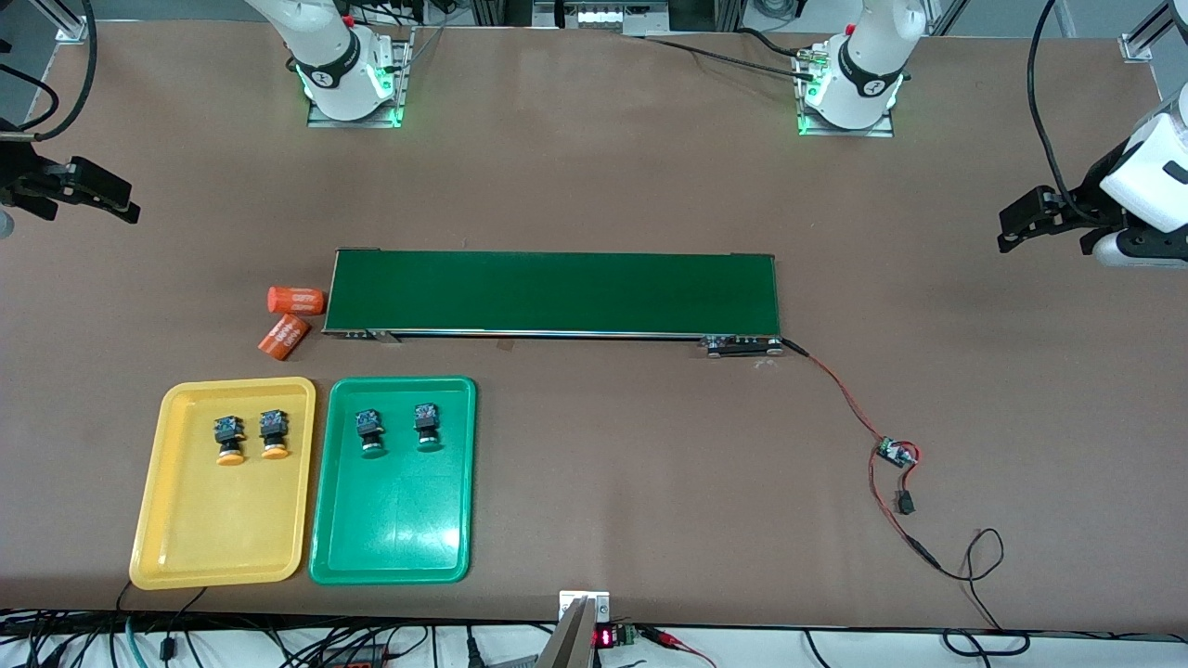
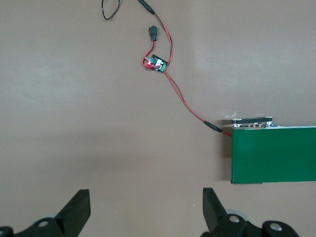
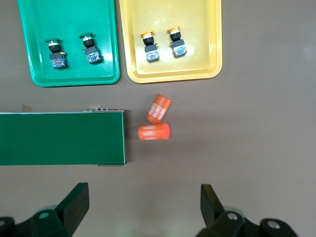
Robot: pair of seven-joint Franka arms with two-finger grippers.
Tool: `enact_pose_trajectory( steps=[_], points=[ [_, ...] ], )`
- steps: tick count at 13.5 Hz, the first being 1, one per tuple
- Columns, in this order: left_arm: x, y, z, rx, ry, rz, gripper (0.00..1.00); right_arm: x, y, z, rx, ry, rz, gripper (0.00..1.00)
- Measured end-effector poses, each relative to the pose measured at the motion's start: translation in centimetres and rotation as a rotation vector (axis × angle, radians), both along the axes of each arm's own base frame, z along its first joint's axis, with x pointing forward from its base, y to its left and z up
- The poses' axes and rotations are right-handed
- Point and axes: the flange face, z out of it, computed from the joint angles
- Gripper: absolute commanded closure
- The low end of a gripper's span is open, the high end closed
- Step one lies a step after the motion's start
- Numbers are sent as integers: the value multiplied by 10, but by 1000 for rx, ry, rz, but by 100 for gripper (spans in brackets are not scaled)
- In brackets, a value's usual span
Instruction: Sort buttons by color to trays
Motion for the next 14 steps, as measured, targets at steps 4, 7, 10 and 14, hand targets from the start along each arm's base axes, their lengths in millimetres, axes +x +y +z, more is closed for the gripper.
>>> enact_pose_trajectory(
  steps=[4, 7, 10, 14],
  points=[
    [0, -2, 0, 0, -1, -3, 0, 0, 0, 1, 0, -1, 0, 0],
    [0, -3, 0, -1, -1, -5, 0, 0, 3, 1, 0, -2, 6, 0],
    [0, -4, 0, -15, -1, -4, 0, 0, 5, 1, 0, 0, 9, 0],
    [0, -5, 0, -17, -1, -4, 0, -1, 5, 0, 0, 5, 9, 0]
  ],
)
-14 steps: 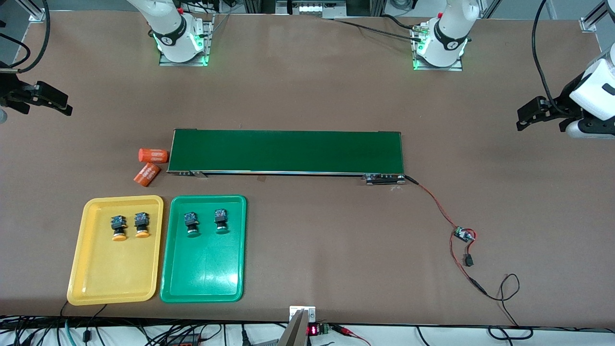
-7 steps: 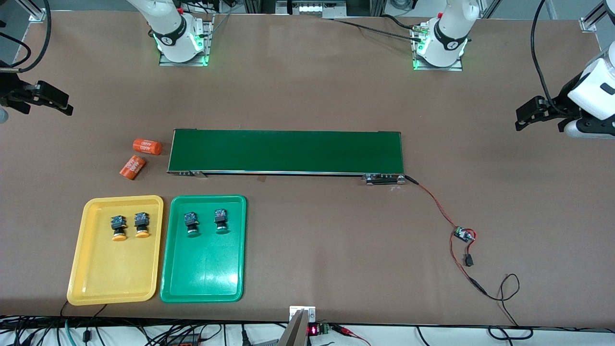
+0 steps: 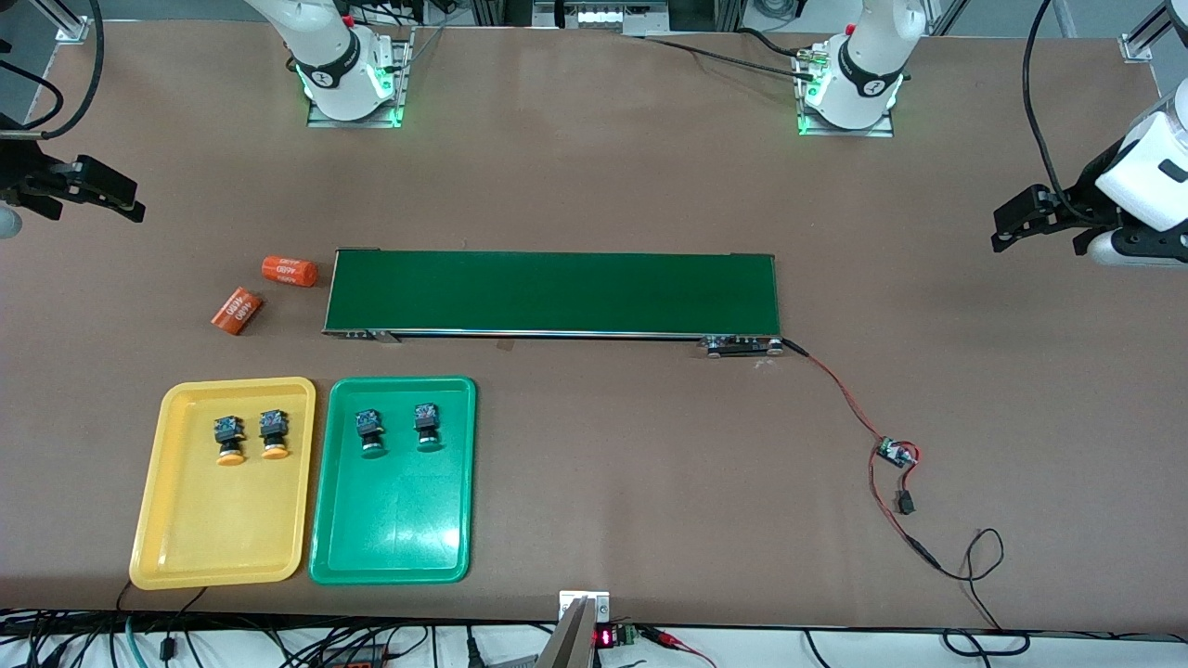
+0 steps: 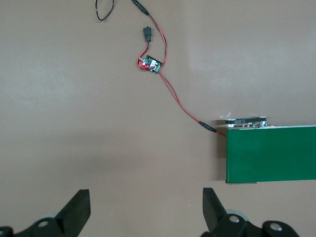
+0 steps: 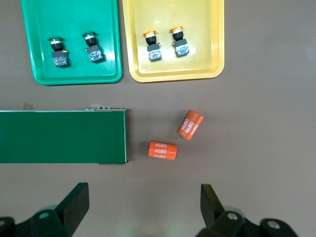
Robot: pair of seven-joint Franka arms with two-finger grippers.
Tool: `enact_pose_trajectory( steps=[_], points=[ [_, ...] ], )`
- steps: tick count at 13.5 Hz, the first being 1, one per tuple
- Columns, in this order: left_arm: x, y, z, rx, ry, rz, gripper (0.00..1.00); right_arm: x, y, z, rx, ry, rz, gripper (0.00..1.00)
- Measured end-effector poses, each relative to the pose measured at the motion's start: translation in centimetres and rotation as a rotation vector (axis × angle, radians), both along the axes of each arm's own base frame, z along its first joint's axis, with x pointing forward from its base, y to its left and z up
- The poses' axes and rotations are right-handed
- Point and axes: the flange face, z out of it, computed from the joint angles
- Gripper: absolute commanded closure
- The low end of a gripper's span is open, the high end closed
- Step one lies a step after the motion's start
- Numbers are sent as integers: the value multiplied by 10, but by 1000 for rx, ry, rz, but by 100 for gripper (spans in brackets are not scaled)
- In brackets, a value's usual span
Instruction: Sort buttons by color to trays
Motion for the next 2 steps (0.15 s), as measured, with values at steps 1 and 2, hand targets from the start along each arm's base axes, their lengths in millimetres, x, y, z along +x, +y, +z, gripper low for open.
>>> enact_pose_trajectory(
  steps=[1, 2],
  points=[
    [0, 0, 0, 0, 0, 0, 0, 0, 0, 0, 0, 3, 0, 0],
    [0, 0, 0, 0, 0, 0, 0, -1, 0, 0, 0, 5, 0, 0]
  ],
)
